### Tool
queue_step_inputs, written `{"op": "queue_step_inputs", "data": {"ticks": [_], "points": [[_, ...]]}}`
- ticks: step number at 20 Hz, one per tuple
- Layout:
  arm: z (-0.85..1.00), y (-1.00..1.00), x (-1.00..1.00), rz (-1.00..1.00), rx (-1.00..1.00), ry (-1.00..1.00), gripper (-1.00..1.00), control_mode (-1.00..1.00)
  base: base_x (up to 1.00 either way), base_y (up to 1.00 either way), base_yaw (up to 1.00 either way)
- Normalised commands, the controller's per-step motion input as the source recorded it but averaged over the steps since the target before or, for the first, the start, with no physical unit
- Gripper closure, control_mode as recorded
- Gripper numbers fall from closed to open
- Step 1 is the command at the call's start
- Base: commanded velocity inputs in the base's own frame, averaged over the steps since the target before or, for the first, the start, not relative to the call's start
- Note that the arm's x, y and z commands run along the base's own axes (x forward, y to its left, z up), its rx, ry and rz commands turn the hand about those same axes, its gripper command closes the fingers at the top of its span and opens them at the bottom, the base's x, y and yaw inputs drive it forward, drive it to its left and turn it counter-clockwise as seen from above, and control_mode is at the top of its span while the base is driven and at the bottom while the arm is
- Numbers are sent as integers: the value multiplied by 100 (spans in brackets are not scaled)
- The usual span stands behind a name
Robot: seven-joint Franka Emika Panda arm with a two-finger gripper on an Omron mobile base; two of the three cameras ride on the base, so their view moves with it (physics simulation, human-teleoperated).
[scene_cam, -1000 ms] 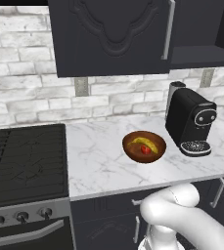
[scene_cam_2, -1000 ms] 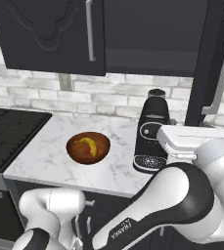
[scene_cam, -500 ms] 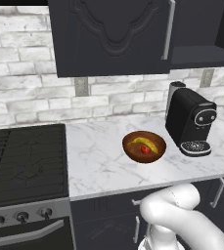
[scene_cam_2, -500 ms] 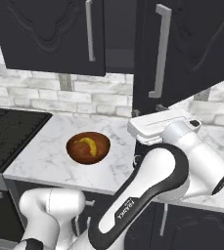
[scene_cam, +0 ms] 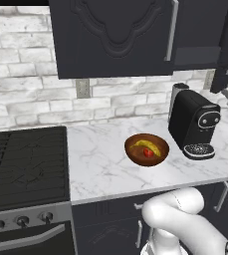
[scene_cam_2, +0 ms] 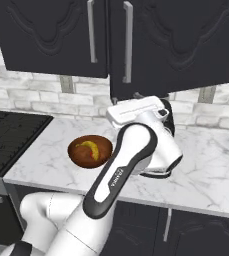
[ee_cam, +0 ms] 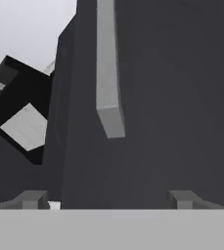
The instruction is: Open the cabinet. Pick the apple and banana from the cabinet and place them into the bowl. Then close the cabinet.
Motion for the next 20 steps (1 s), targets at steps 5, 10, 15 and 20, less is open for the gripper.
{"op": "queue_step_inputs", "data": {"ticks": [5, 10, 15, 20], "points": [[0, 62, 100, -2, 0, -4, -100, -100, 0, 0, 0], [0, 36, 100, -2, 4, 0, -100, -100, 0, 0, 0], [17, 19, 99, 0, 22, 0, -100, -100, 0, 0, 0], [19, 82, 17, 1, 16, -1, -100, -100, 0, 0, 0]]}}
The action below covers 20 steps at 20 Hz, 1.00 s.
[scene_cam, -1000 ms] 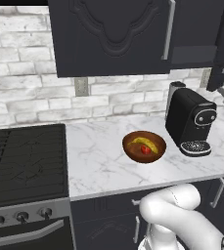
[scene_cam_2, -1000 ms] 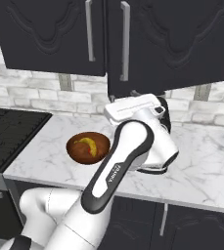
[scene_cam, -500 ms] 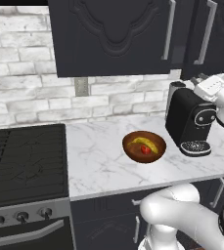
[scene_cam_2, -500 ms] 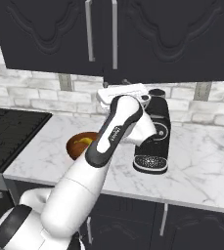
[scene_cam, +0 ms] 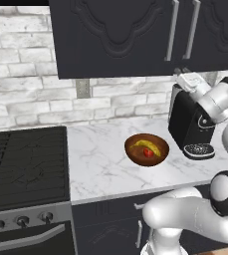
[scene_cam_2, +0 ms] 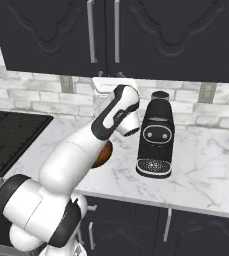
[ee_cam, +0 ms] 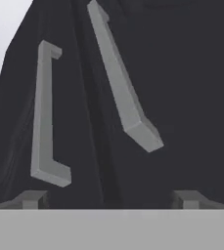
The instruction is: Open the cabinet. Pick the apple and banana from the cabinet and place them into the bowl. Then close the cabinet.
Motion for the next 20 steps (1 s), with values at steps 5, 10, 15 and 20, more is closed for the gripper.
{"op": "queue_step_inputs", "data": {"ticks": [5, 10, 15, 20], "points": [[0, 100, 55, 0, 15, -4, -100, -100, 0, 0, 0], [1, 60, 100, -3, 17, 0, -100, -100, 0, 0, 0], [2, 7, 96, -14, 7, 17, -100, -100, 0, 0, 0], [0, 7, -27, -1, 0, 15, -100, -100, 0, 0, 0]]}}
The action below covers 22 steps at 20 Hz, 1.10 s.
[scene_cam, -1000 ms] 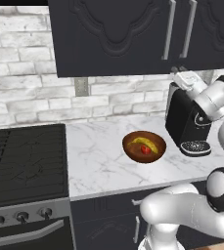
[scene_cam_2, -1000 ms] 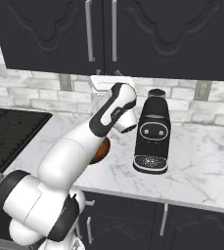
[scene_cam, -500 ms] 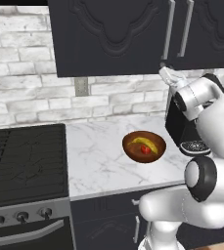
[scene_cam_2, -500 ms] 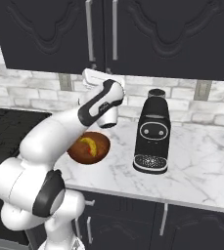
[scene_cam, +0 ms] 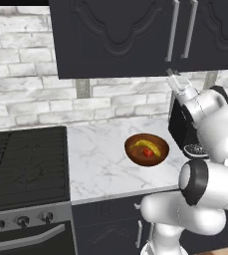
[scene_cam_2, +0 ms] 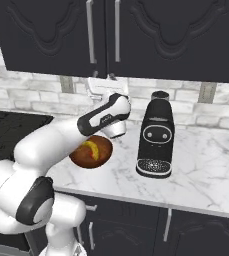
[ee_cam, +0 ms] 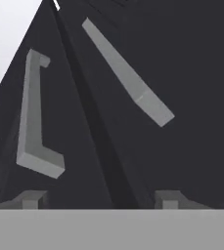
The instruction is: Open the cabinet. Pick the apple and banana from the cabinet and place them into the bowl. Then close the cabinet.
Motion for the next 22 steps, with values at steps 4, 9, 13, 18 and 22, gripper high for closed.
{"op": "queue_step_inputs", "data": {"ticks": [4, 9, 13, 18, 22], "points": [[1, 2, -97, -4, 0, -1, -100, -100, 0, 0, 0], [24, 1, -11, -22, -1, -12, -100, -100, 0, 0, 0], [37, 13, 31, -29, 0, -6, -100, -100, 0, 0, 0], [15, 15, 64, -16, 0, 5, -100, -100, 0, 0, 0], [0, 2, 100, -16, 0, 17, -100, -100, 0, 0, 0]]}}
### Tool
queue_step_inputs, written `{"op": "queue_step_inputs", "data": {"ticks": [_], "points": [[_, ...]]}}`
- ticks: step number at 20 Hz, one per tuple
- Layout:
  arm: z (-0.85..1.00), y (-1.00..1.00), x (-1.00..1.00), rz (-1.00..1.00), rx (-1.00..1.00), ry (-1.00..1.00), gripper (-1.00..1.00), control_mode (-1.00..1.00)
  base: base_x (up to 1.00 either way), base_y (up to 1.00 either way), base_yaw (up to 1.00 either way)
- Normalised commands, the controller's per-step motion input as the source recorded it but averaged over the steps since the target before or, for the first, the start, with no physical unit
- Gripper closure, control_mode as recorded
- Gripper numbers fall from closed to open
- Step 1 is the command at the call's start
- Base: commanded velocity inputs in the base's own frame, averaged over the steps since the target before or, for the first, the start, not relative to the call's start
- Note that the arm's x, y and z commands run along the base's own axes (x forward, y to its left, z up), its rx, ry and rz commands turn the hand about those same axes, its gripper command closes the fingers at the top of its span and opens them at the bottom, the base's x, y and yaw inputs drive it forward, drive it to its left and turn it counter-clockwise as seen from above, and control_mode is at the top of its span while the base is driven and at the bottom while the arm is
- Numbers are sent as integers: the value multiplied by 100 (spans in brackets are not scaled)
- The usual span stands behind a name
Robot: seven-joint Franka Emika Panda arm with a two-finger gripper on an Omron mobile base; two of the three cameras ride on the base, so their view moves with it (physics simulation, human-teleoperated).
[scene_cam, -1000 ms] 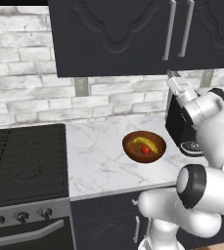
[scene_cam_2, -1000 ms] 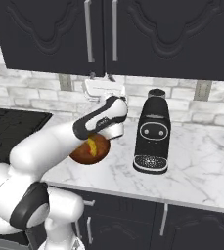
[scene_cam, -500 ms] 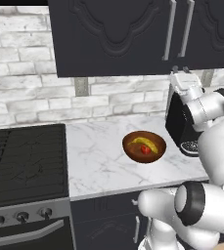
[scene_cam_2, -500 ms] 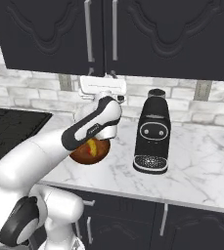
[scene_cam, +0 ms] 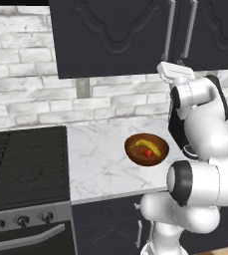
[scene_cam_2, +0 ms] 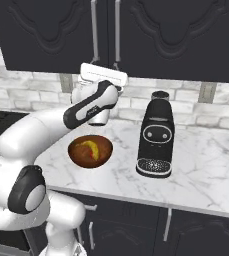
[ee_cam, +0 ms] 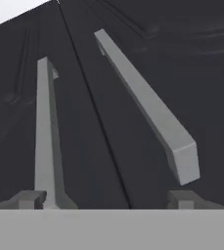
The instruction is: Open the cabinet. Pick the apple and banana from the cabinet and place them into the bowl. Then close the cabinet.
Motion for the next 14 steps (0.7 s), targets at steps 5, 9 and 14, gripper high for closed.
{"op": "queue_step_inputs", "data": {"ticks": [5, 9, 14], "points": [[0, 0, 95, -10, 0, 17, -100, -100, 0, 0, 0], [0, 0, 70, -1, 0, 16, -100, -100, 0, 0, 0], [-2, -9, 99, 0, 0, 18, -100, -100, 0, 0, 0]]}}
